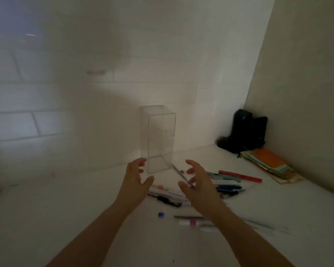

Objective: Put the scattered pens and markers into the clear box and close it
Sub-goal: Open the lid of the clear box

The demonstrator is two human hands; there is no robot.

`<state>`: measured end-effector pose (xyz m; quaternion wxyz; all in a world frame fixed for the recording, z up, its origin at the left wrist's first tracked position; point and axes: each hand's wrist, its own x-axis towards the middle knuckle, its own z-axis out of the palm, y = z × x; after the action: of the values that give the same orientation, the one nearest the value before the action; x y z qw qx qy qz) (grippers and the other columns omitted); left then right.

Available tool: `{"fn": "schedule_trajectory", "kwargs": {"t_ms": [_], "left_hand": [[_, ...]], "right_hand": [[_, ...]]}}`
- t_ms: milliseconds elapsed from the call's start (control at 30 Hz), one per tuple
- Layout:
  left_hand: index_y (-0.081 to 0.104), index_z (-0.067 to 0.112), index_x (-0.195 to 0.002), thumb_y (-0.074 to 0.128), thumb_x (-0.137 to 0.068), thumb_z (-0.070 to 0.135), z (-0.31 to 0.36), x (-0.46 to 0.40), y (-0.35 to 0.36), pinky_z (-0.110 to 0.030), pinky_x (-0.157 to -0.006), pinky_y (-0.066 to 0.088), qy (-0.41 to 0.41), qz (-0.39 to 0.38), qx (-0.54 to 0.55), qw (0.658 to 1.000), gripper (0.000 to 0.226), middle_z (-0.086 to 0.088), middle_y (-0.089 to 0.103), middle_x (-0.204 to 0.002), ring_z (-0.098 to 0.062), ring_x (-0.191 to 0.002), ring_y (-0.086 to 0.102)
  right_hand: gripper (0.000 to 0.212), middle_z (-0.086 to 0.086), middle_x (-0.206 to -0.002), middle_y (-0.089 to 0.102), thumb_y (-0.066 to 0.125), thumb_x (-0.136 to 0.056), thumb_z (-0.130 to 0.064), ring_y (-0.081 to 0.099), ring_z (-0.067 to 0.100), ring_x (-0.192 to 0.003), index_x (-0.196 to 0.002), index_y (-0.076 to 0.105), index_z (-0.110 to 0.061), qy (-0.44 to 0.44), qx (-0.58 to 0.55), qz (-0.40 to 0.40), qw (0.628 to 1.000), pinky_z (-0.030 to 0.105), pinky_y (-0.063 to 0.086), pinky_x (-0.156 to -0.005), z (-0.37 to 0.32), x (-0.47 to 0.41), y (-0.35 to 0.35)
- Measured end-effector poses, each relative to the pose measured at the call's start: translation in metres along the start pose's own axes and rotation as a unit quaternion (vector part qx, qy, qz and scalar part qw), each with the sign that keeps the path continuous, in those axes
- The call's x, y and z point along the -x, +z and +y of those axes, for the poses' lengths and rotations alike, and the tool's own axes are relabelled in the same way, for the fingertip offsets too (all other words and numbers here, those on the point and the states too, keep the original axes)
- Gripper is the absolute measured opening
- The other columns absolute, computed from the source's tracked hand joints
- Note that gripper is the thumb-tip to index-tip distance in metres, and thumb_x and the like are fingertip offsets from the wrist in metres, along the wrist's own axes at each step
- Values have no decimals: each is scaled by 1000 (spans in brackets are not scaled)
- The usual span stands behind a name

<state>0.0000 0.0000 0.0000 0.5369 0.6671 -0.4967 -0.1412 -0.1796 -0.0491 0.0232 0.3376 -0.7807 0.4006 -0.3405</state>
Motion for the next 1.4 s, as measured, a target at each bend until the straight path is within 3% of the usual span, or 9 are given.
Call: {"fn": "schedule_trajectory", "kwargs": {"t_ms": [267,367,500,600,767,967,1200,1300,1400], "left_hand": [[1,17,-143,64,-80,36,-19,-74,21,-34,-112,23,-88,-59,-26,994,91,-8,5,-153,-23,-140,19],[-10,34,-140,64,-78,43,-27,-80,27,-30,-113,16,-75,-71,42,994,97,2,1,-156,-13,-142,10],[-11,29,-142,59,-82,41,-25,-63,27,-33,-116,17,-41,-73,6,997,92,4,7,-155,-11,-141,15],[-4,35,-141,56,-84,41,-20,-42,17,-43,-115,27,-22,-88,13,996,83,4,18,-152,-14,-137,26],[-14,25,-143,54,-87,34,-10,-1,8,-46,-116,24,-14,-127,-21,992,88,-2,6,-156,-16,-141,17],[-18,20,-141,54,-88,29,2,30,10,-27,-115,12,-21,-118,-46,992,89,-3,-3,-156,-16,-142,9],[-1,34,-140,73,-69,43,4,30,4,-45,-111,34,-51,-70,-10,996,103,-1,21,-150,-19,-134,32],[-11,37,-139,84,-56,36,6,13,-5,-47,-111,33,-55,-115,18,992,126,3,19,-152,-16,-135,30],[-12,38,-140,84,-59,30,4,6,-7,-38,-106,40,-44,-158,34,986,125,6,18,-151,-11,-129,36]], "right_hand": [[69,7,-147,33,56,-87,-35,38,18,-128,-143,18,-22,68,-101,-39,992,24,33,-94,6,-116,31],[54,5,-143,39,48,-91,-32,41,9,-115,-140,26,-24,44,-142,-63,987,22,33,-90,7,-124,40],[40,-5,-118,51,40,-94,-35,51,4,-99,-133,35,-28,20,-134,-42,990,8,40,-73,9,-106,43],[31,-10,-111,56,38,-92,-40,54,2,-98,-122,40,-38,16,-149,-47,988,12,43,-77,10,-82,37],[32,-22,-106,53,40,-93,-35,53,-2,-101,-125,37,-38,10,-148,-56,987,6,45,-74,3,-38,27],[36,-36,-103,42,43,-92,-30,44,-19,-93,-126,33,-38,6,-134,-50,990,-9,37,-66,-6,-2,21],[59,-21,-112,46,63,-79,-37,49,5,-110,-126,27,-39,-18,-114,-15,993,9,40,-79,-30,-7,1],[90,-20,-128,35,72,-72,-31,37,2,-120,-138,11,-41,-88,-78,-4,993,18,36,-95,-45,-20,-11],[92,-21,-132,35,76,-67,-32,35,-3,-120,-133,14,-49,-152,-6,14,988,25,35,-103,-53,-29,-18]]}}
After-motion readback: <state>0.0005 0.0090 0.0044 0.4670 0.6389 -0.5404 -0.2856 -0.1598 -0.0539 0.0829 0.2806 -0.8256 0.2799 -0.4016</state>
